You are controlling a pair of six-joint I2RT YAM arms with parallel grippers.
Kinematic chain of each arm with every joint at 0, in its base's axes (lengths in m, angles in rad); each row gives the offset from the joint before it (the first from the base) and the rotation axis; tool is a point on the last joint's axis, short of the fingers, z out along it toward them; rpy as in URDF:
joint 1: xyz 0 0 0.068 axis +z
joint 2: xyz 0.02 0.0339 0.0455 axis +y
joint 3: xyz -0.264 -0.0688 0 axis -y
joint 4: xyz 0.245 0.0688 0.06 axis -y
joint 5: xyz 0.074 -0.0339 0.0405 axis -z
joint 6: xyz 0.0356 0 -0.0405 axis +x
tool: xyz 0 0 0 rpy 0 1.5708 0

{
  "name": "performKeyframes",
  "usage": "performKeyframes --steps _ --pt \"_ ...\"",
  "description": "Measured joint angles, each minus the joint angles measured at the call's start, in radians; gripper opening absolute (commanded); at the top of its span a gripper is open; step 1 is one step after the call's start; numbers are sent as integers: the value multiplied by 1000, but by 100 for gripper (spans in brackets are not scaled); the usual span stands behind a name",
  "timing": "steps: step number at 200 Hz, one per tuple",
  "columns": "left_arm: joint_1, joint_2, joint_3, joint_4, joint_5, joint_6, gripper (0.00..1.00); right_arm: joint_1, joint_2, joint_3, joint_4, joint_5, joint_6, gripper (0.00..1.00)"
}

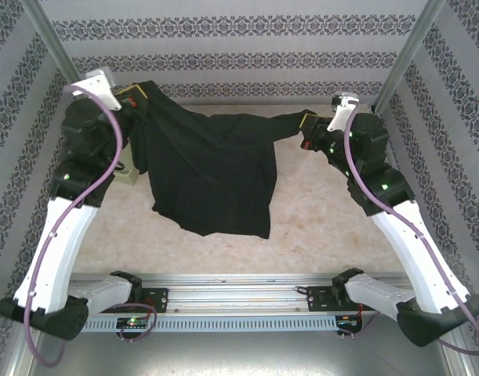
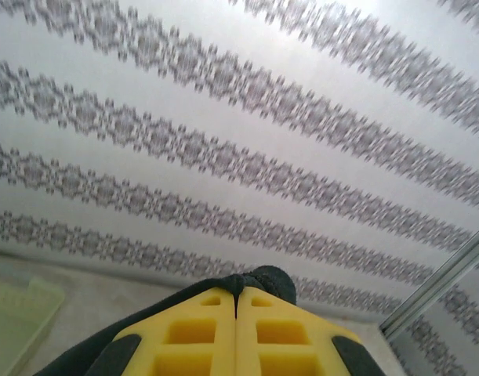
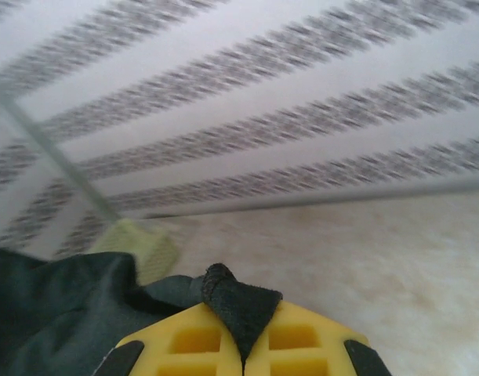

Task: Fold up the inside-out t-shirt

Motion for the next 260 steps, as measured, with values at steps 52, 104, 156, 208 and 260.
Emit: performKeyframes --steps 52,104,156,208,260 --pt "0 -172 41 7 7 3 0 164 -144 43 27 31 -64 0" --pt "0 -173 123 27 32 3 0 163 -179 93 32 155 -100 0" --pt "0 159 181 29 0 15 0 -63 45 122 26 202 -77 0" --pt "0 587 147 18 35 14 37 -253 367 -31 54 93 24 1" --pt "2 961 383 -186 105 22 80 -382 668 -38 48 29 107 0"
